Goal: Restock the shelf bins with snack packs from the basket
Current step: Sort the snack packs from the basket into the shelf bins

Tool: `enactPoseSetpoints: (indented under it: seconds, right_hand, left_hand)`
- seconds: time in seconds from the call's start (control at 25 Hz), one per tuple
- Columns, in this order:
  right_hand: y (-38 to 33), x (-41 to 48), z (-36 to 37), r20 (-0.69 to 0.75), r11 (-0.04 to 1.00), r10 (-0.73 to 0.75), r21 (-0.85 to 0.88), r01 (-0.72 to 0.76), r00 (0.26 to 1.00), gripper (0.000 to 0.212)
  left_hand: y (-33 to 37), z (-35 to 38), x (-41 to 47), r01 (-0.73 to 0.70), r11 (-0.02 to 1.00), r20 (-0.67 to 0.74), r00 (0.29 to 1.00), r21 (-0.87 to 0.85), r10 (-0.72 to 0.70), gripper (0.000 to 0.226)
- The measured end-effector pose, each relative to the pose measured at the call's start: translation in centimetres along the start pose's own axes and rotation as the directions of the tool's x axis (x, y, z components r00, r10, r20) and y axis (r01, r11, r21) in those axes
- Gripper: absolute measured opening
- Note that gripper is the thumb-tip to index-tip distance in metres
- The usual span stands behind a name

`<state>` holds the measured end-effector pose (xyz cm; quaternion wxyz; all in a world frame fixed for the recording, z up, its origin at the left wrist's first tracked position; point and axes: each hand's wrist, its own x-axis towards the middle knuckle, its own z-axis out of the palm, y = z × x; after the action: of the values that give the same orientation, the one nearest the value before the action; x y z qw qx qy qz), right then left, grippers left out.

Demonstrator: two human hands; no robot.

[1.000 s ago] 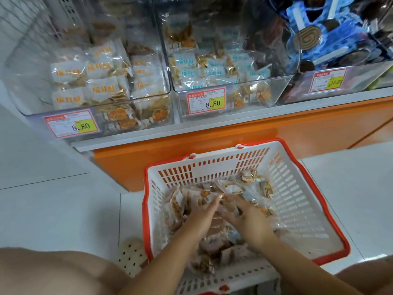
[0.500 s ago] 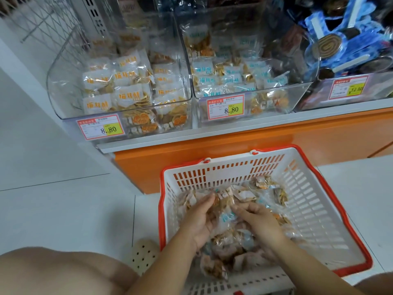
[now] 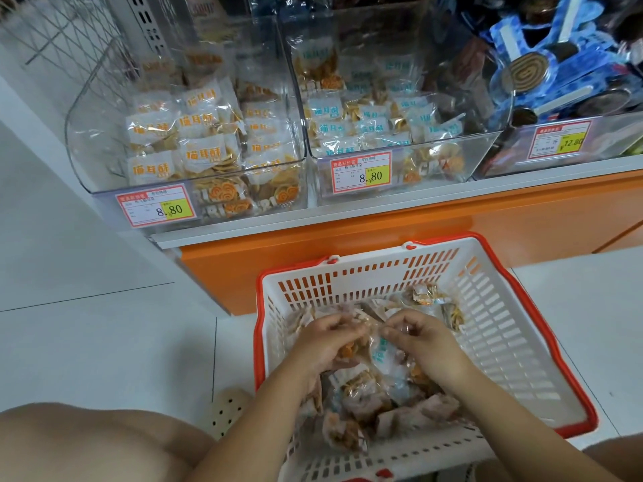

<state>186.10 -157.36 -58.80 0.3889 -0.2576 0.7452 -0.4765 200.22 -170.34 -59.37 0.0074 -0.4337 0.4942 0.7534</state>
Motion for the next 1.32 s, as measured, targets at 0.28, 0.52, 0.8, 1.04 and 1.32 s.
enactPoseSetpoints:
  seconds: [0.28, 0.52, 0.8, 1.04, 1.32]
  right_hand:
    - [0.1, -0.4, 1.0, 0.128, 0.861, 0.180, 0.460, -0.219, 0.975, 0.010]
    - [-0.3, -0.4, 0.6, 0.132, 0.756, 0.182, 0.615, -0.225, 0.974, 0.030]
    - [-1.7, -1.2, 0.9, 0.135, 0.707, 0.171, 0.673, -0.217, 0.976, 0.020]
    - [-5.2, -3.3, 2.9, 0.099, 0.851, 0.042, 0.518, -0.087, 0.994, 0.030]
    - [-17.0, -3.4, 4.7, -0.046, 0.933, -0.353, 0.051, 0.355, 0.934, 0.015]
  left_hand:
    - [0.5, 0.2, -0.9, -0.088, 0.942, -0.088, 0.994, -0.324, 0.063, 0.025]
    - [0.7, 0.5, -2.0, -0.044, 0.924, -0.013, 0.999, -0.380, 0.042, 0.021]
    - [0.6, 0.7, -2.9, -0.076, 0.899, -0.050, 0.997, -0.432, 0.060, 0.026]
    - [2.3, 1.0, -5.7, -0.239, 0.859, -0.195, 0.967, -0.453, 0.166, 0.023]
    - [9.7, -2.9, -11.8, -0.544, 0.819, -0.407, 0.717, 0.181, 0.566, 0.007]
